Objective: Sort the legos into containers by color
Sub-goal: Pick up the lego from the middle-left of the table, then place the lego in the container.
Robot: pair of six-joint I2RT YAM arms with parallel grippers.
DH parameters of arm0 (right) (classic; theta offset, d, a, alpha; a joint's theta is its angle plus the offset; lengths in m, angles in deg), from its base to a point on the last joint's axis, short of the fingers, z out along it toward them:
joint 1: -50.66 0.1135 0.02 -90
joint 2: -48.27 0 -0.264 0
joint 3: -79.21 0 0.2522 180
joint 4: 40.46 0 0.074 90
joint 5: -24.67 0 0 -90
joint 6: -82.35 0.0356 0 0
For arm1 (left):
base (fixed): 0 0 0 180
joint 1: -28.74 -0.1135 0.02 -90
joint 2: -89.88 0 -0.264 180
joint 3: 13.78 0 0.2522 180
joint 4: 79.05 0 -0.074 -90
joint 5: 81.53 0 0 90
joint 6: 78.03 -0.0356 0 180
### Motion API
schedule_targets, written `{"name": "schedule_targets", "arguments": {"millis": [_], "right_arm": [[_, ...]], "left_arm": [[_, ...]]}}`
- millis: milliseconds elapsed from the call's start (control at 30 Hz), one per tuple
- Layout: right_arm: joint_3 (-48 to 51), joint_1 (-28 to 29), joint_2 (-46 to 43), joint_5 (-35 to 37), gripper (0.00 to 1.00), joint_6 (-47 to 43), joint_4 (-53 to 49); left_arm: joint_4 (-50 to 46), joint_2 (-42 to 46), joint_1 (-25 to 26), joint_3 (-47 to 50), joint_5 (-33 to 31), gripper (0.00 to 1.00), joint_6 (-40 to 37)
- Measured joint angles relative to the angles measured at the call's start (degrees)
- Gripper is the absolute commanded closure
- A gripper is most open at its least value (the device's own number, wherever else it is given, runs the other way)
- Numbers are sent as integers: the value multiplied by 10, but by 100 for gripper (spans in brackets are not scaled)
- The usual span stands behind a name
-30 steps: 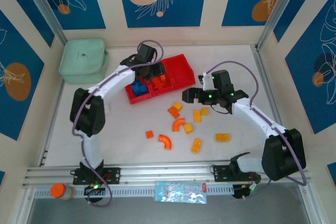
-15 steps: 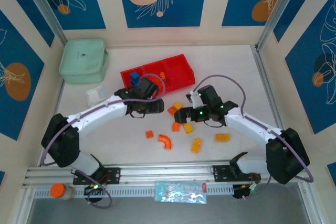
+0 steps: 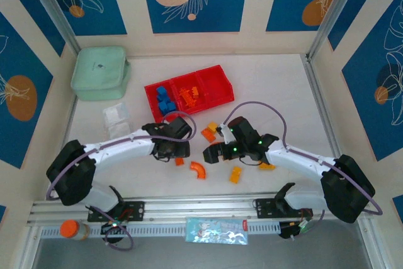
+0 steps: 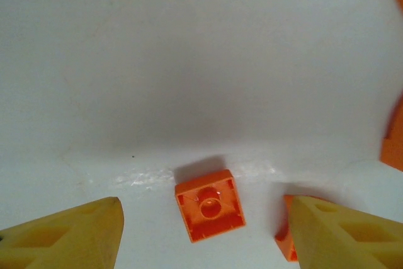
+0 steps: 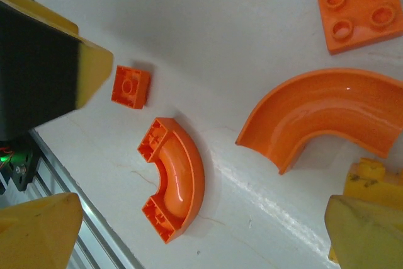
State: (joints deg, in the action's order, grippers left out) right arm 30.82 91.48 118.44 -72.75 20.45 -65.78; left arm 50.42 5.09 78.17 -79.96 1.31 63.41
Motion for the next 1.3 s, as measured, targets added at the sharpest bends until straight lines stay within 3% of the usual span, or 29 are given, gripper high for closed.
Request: {"name": "schedule_targets", "arguments": {"millis": [333, 900, 1300], "right_arm": [[0, 0, 0, 13, 1, 0, 4], [0, 0, 10, 15, 1, 0, 5], [-7, -23, 6, 9, 1, 0, -3]], "left_arm": [[36, -65, 11, 6, 2, 40, 28], [37, -80, 18, 15, -11, 63, 42], [18, -66, 18, -7, -28, 63, 25]]}}
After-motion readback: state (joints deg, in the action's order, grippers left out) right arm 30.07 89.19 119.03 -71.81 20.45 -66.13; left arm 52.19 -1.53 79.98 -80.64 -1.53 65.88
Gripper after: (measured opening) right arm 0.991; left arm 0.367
